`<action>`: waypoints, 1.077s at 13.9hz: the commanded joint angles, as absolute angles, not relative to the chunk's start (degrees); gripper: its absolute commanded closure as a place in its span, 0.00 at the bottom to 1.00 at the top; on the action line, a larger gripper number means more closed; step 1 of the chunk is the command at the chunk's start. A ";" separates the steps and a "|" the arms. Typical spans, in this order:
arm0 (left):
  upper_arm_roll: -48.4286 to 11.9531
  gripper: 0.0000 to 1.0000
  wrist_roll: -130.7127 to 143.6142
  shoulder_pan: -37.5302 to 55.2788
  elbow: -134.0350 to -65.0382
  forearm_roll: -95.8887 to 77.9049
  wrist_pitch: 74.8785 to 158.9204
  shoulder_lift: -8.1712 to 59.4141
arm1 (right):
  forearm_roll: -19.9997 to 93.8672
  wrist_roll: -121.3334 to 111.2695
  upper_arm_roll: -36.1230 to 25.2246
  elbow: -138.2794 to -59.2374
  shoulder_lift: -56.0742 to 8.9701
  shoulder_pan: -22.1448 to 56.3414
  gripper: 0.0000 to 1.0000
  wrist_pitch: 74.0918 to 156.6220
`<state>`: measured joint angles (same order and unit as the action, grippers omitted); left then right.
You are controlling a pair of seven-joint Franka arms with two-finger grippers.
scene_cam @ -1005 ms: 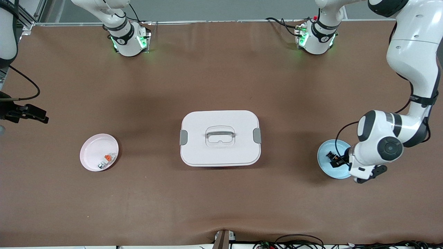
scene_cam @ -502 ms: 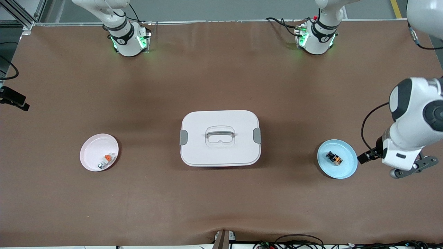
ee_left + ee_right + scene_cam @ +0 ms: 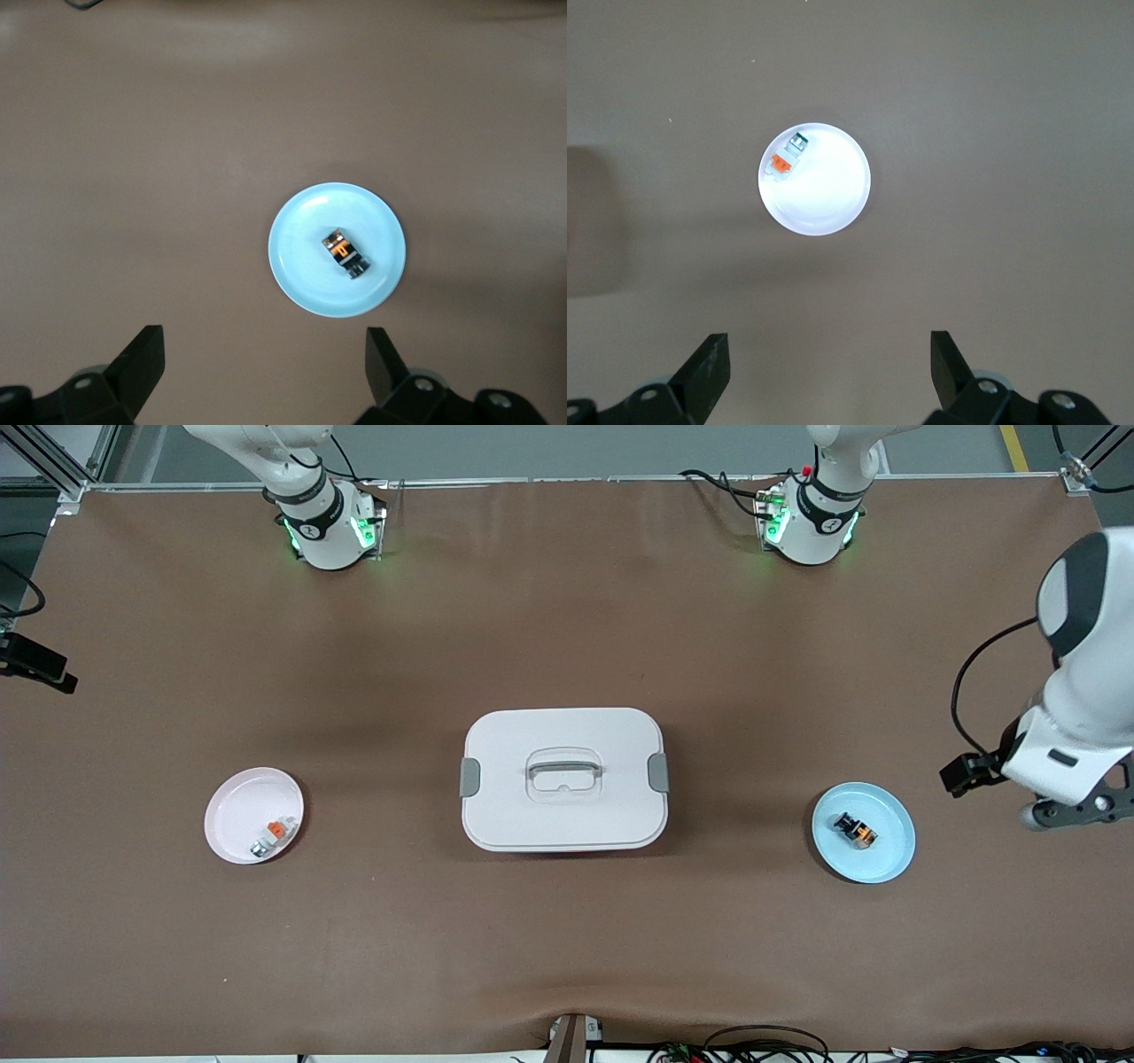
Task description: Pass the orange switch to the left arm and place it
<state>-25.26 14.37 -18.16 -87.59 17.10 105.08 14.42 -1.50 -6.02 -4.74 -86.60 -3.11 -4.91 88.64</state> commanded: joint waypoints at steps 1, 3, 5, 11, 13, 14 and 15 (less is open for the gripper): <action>-25.23 0.00 6.09 -21.44 -88.59 11.53 103.01 9.15 | -1.41 -5.54 -3.87 -84.55 -2.90 -5.28 0.00 85.17; -25.40 0.00 3.26 -22.93 -88.51 8.80 100.65 7.22 | -0.10 -4.66 -3.78 -84.55 -2.38 -5.27 0.00 85.08; -24.09 0.00 1.68 -21.98 -89.12 5.90 99.76 4.32 | 2.54 -1.86 -4.04 -84.64 -1.32 -5.27 0.00 84.47; -3.27 0.00 -1.58 -0.37 -95.17 0.44 96.33 -3.50 | 2.55 -2.72 -2.90 -84.38 -1.50 -4.48 0.00 84.46; -1.76 0.00 -1.58 1.84 -98.33 0.26 96.33 -6.66 | 2.55 -2.64 -2.99 -84.11 -1.41 -4.57 0.00 84.38; -1.67 0.00 -1.58 2.37 -99.31 0.26 96.07 -7.81 | 2.55 -2.46 -2.99 -84.11 -1.23 -4.66 0.00 84.11; -1.50 0.00 -1.58 2.72 -99.49 0.26 94.85 -8.26 | 2.55 -2.11 -3.08 -83.94 -1.23 -4.66 0.00 83.15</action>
